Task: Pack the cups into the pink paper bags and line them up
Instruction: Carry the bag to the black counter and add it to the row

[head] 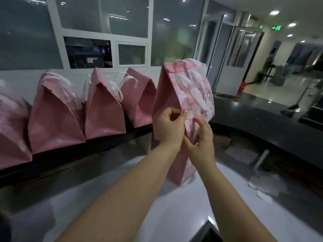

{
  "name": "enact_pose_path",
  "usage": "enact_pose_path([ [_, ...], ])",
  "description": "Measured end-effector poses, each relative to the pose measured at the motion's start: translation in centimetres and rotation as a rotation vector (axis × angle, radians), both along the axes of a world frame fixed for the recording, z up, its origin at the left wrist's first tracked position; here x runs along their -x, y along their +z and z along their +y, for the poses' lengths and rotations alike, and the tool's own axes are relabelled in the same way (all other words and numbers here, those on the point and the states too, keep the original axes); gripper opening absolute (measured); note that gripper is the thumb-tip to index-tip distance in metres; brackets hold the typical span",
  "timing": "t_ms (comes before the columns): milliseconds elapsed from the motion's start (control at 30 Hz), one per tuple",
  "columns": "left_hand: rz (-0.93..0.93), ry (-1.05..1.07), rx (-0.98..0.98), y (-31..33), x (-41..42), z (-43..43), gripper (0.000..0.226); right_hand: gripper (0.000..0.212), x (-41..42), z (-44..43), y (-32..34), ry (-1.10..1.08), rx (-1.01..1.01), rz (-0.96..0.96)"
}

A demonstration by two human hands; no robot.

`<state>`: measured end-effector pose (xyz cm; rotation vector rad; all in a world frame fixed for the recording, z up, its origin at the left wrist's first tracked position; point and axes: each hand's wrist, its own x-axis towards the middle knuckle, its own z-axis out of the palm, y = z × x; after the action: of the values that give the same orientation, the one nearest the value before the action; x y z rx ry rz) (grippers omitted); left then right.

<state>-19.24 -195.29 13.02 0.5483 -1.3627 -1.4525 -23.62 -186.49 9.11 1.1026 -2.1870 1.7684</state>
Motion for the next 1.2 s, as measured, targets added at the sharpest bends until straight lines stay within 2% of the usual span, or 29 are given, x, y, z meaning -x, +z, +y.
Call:
enact_pose_path([
  [233,-0.095,-0.036,0.112,1.5,9.3,-0.7,0.014,0.062,11.4,-1.9,0.6,0.012,0.085,0.013],
  [333,-0.160,0.012,0.161,1.5,13.2,-1.5,0.021,0.066,15.7,-3.5,0.4,0.035,0.073,-0.012],
  [433,-0.234,0.074,0.169,1.1,16.9,-2.4,0.016,0.066,19.6,-5.6,-0.1,0.063,0.042,-0.028],
  [700,-0.348,0.160,0.170,-1.7,23.5,-7.1,0.016,0.033,26.8,-12.2,-2.3,0.197,0.014,-0.219],
  [833,-0.372,0.149,0.118,-4.1,24.2,-9.2,0.006,0.030,28.3,-14.2,-3.7,0.262,-0.058,-0.249],
  [933,-0.330,0.156,0.165,-5.4,22.6,-10.2,0.016,0.038,29.1,-14.3,-4.1,0.263,-0.087,-0.209],
  [1067,-0.308,0.356,0.359,-6.1,18.8,-12.0,0.029,0.034,29.5,-13.9,-3.8,0.266,-0.083,-0.190],
  [1200,-0.346,0.378,0.240,-5.5,17.9,-13.8,0.042,0.031,29.6,-13.9,-2.5,0.253,0.006,-0.203],
])
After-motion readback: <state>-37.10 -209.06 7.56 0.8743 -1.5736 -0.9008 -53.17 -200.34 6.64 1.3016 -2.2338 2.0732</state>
